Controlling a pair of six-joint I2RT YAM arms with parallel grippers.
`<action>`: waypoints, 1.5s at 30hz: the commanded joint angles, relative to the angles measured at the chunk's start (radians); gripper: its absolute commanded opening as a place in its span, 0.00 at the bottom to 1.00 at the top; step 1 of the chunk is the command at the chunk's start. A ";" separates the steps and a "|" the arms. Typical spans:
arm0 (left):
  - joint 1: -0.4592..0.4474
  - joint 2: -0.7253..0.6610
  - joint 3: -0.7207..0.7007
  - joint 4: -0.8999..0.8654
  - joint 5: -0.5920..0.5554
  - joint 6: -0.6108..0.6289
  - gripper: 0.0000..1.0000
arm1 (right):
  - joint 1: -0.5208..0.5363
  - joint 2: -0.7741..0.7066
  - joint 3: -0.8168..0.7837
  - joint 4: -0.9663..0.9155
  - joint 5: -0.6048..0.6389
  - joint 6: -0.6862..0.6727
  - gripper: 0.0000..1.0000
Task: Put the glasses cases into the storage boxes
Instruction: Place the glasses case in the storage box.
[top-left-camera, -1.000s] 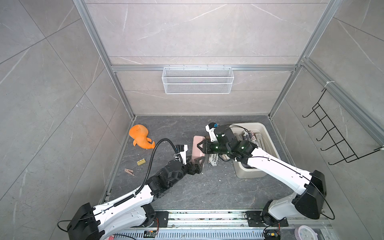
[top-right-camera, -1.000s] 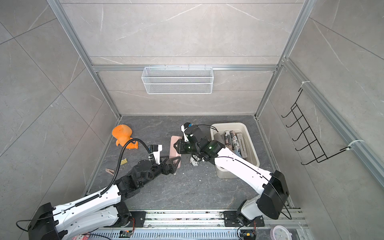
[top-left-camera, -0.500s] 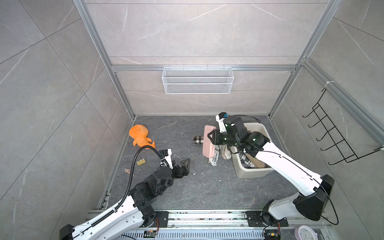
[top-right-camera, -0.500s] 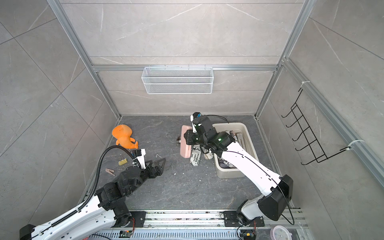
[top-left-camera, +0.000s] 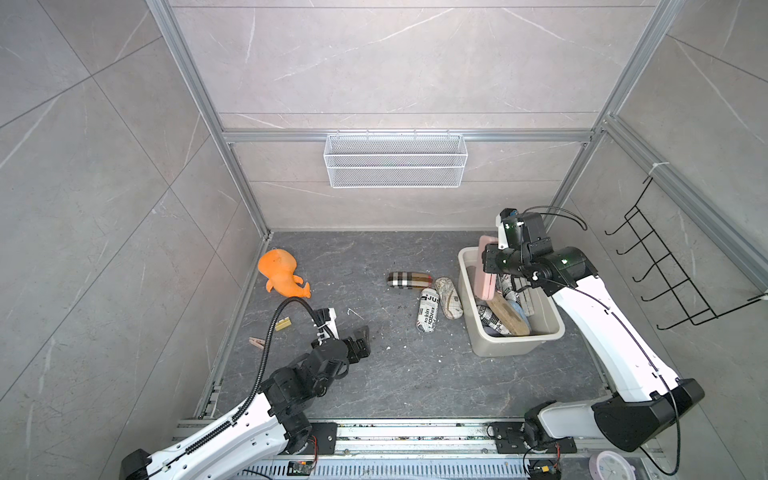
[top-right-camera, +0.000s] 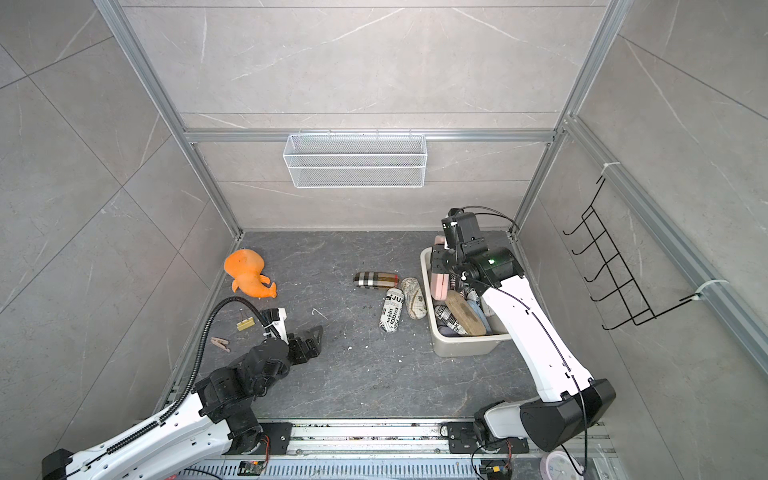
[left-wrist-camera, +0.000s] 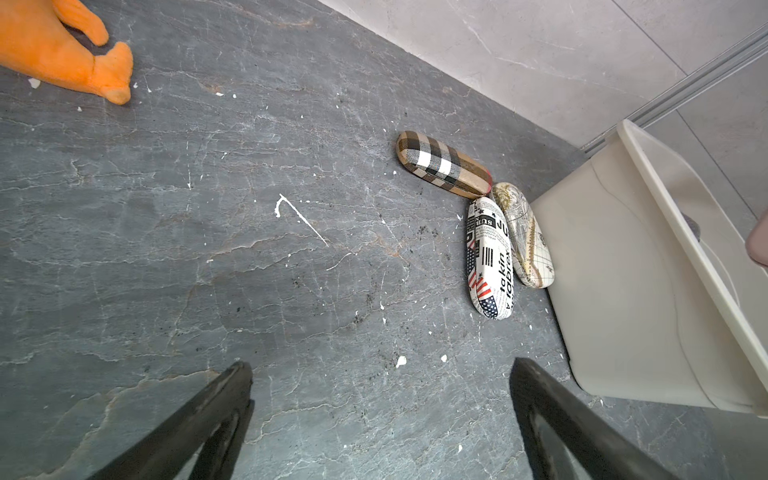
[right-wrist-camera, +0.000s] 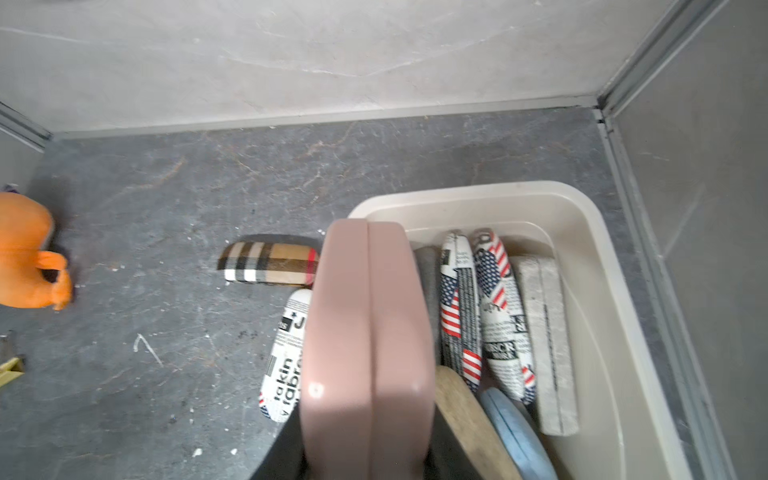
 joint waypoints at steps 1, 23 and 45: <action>0.002 0.000 0.019 -0.005 -0.033 0.013 0.98 | -0.020 0.039 0.050 -0.075 0.049 -0.075 0.35; 0.014 0.115 0.052 0.074 0.030 0.081 0.99 | -0.119 0.133 -0.038 -0.240 0.521 -0.118 0.35; 0.017 0.581 0.331 0.143 0.246 0.219 0.99 | -0.137 0.051 -0.142 -0.135 0.238 -0.045 0.61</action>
